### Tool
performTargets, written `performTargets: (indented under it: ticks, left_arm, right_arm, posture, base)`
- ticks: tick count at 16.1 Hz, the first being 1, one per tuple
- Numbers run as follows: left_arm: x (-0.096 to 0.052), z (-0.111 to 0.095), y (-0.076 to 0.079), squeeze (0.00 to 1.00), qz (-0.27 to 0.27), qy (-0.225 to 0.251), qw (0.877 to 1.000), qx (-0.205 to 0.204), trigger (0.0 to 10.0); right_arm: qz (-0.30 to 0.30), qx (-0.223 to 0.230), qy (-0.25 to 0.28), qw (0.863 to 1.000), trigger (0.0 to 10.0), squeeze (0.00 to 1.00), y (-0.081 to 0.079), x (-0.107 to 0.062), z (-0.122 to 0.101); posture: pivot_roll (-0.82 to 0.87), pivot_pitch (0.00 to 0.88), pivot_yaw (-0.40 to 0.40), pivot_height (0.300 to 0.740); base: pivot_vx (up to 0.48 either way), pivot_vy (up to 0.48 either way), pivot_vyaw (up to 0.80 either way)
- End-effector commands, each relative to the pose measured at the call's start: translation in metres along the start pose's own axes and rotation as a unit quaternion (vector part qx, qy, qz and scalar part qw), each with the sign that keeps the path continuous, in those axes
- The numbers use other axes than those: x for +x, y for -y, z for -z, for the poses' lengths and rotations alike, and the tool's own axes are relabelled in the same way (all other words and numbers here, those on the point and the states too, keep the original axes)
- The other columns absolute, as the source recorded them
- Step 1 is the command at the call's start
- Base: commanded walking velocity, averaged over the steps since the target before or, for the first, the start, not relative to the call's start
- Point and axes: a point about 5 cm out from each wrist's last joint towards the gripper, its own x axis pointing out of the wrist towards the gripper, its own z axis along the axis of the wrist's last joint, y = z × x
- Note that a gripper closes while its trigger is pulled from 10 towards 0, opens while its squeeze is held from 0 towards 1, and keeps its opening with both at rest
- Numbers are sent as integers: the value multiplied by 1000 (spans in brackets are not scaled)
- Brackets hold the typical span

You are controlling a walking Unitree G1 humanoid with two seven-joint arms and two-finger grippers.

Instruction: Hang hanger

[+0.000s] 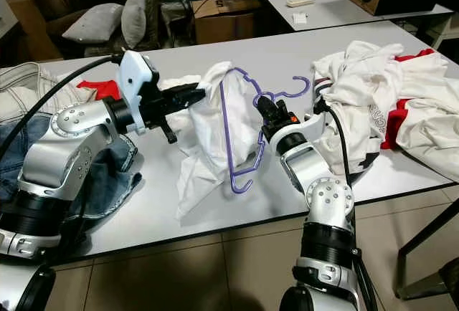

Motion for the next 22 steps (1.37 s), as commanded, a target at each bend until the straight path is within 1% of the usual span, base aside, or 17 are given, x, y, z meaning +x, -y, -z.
performTargets:
  ticks: [1, 3, 4, 5, 6, 7, 8, 10, 11, 12, 14, 15, 17, 18, 19, 21, 22]
  left_arm:
    - [1, -2, 5, 0, 30, -3, 1000, 5, 0]
    - [1, 6, 9, 0, 47, -29, 998, 18, 0]
    - [-3, 18, 11, 0, 56, -68, 995, 47, 0]
    - [-4, 23, 9, 0, 51, -84, 993, 61, 0]
    - [-8, 28, -1, 0, 8, -102, 991, 90, 0]
    - [-10, 25, -7, 0, -12, -97, 991, 96, 0]
    - [-19, 11, -24, 0, -68, -73, 988, 114, 0]
    - [-29, -6, -43, 0, -112, -54, 979, 163, 0]
    - [-32, -16, -53, 0, -118, -48, 971, 201, 0]
    - [-33, -32, -67, 0, -113, -46, 961, 247, 0]
    - [-33, -61, -83, 0, -132, -22, 949, 285, 0]
    - [-31, -73, -83, 0, -120, 5, 950, 289, 0]
    - [-27, -63, -74, 0, -81, 4, 958, 275, 0]
    - [-23, -35, -54, 0, -34, -12, 969, 246, 0]
    - [-22, -20, -43, 0, -12, -22, 973, 231, 0]
    - [-20, 7, -15, 0, 49, -42, 977, 205, 0]
    - [-21, 14, -4, 0, 73, -51, 978, 189, 0]
  right_arm:
    - [-18, 15, 5, 1000, 10000, 0, -8, 1, -1]
    - [-30, 52, 16, 998, 10000, 0, -13, 3, -3]
    - [-28, 65, 8, 997, 10000, 0, -13, 3, -4]
    - [-22, 50, -7, 998, 10000, 0, -12, 3, -2]
    - [5, -34, -71, 997, 10000, 0, -4, -4, 8]
    - [9, -87, -98, 991, 10000, 0, -1, -9, 12]
    - [21, -190, -149, 970, 10000, 0, 7, -28, 16]
    - [13, -208, -157, 965, 10000, 0, 7, -45, 10]
    - [-11, -198, -153, 968, 10000, 0, 0, -52, 5]
    - [-64, -195, -135, 969, 10000, 0, -16, -62, -4]
    - [-163, -156, -11, 974, 10000, 0, -49, -70, -35]
    - [-184, -137, 39, 973, 10000, 0, -56, -77, -49]
    - [-189, -152, 32, 970, 10000, 0, -54, -88, -45]
    - [-123, -188, -43, 973, 10000, 0, -30, -99, -21]
    - [-77, -194, -85, 974, 10000, 0, -14, -106, -8]
    - [34, -157, -116, 980, 10000, 0, 21, -118, 3]
    - [84, -185, -138, 969, 10000, 0, 36, -123, 5]
  posture:
    - [26, 0, 93, 740]
    - [26, 0, 92, 740]
    - [26, 0, 89, 740]
    - [26, 0, 85, 740]
    - [26, 0, 79, 740]
    - [25, 0, 77, 740]
    - [23, 0, 71, 740]
    - [24, 0, 68, 740]
    - [25, 0, 62, 740]
    - [24, 0, 62, 740]
    - [13, 0, 76, 740]
    - [13, 0, 76, 740]
    - [7, 0, 90, 740]
    - [-6, 0, 103, 740]
    - [-8, 0, 105, 740]
    - [-8, 0, 107, 740]
    - [-7, 0, 107, 740]
  base:
    - [0, 0, 0]
    - [0, 0, 0]
    - [0, 0, 0]
    - [0, 0, 0]
    - [0, 0, 0]
    - [0, 0, 0]
    - [0, 0, 0]
    - [0, 0, 0]
    - [0, 0, 0]
    - [0, 0, 0]
    - [0, 0, 0]
    - [0, 0, 0]
    - [0, 0, 0]
    - [0, 0, 0]
    - [0, 0, 0]
    - [0, 0, 0]
    - [0, 0, 0]
